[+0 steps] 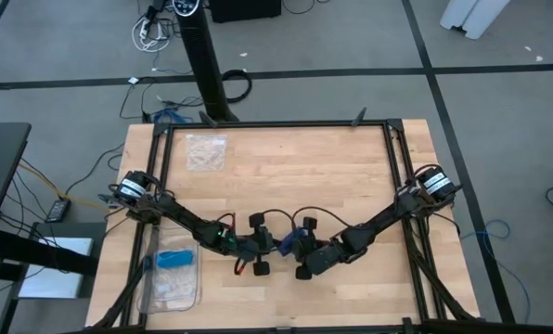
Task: Roll bandage
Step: Roll the blue bandage
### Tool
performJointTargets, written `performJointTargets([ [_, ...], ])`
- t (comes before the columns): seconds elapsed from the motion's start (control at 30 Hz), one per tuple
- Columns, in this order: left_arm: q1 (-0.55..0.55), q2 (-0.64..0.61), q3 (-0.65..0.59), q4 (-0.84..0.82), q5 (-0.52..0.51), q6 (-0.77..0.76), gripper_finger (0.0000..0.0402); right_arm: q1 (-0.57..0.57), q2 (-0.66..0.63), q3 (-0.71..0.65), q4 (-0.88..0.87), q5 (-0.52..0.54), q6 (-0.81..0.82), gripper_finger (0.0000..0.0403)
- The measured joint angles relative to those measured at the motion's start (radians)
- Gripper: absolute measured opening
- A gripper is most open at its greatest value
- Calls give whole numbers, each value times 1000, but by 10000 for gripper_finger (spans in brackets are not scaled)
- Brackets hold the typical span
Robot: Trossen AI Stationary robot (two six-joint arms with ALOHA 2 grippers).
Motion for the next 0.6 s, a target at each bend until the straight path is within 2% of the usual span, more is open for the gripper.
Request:
performJointTargets([
  [0.13,0,0,0,8,0,11,5,-33,0,0,-1,-24,0,2],
  [0.3,0,0,0,22,3,23,5,-59,2,0,-17,-124,14,3],
  [0.6,0,0,0,22,-8,23,5,-35,4,3,-56,-131,33,2],
])
